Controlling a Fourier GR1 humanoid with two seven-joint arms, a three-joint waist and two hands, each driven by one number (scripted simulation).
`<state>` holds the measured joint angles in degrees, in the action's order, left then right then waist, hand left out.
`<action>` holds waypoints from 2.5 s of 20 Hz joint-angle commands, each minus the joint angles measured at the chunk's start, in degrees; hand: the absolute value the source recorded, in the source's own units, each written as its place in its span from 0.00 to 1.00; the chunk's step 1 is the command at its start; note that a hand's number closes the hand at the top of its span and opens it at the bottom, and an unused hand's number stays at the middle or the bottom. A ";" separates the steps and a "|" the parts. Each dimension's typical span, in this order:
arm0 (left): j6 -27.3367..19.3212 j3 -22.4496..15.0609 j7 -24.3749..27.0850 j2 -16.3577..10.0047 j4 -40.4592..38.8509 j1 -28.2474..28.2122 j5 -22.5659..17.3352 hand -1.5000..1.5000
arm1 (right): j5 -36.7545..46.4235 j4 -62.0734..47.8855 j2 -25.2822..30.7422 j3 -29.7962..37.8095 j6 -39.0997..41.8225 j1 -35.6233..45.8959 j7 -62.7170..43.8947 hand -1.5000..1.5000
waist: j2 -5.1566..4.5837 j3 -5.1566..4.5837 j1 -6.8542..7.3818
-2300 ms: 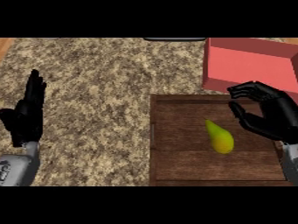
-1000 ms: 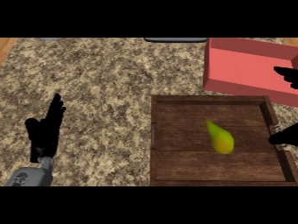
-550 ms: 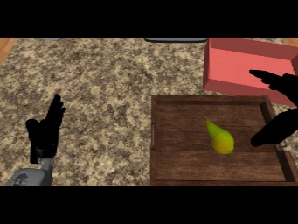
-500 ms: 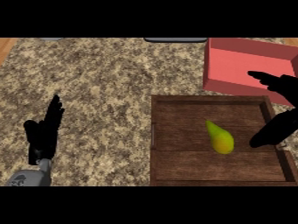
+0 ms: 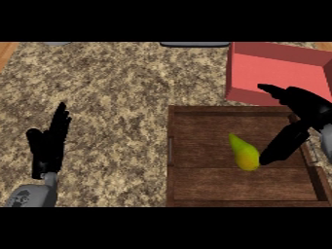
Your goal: Pick the pear from the tray and place it in the cardboard box
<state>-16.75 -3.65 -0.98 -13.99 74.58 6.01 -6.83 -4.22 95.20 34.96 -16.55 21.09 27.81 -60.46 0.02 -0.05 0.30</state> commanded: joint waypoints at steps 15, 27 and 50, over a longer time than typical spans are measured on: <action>0.86 0.57 0.72 1.16 2.97 -4.10 1.57 0.50 | 4.90 -5.45 -6.92 -5.59 -0.86 3.94 -13.00 0.00 | 0.11 0.01 0.01; 0.45 1.71 -2.04 1.91 1.33 0.19 2.62 0.50 | 8.33 -10.16 -6.48 -6.80 2.05 1.61 -8.84 0.00 | 0.09 0.03 -0.36; 4.09 4.03 1.57 3.74 -0.63 -1.00 3.75 0.50 | 21.03 -25.71 -17.77 -5.12 1.45 2.34 1.73 0.00 | -0.07 0.04 0.07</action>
<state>-12.92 0.43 -0.43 -11.19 74.00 5.60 -3.35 13.96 73.79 19.81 -21.67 21.98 29.46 -56.31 0.19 -0.13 0.33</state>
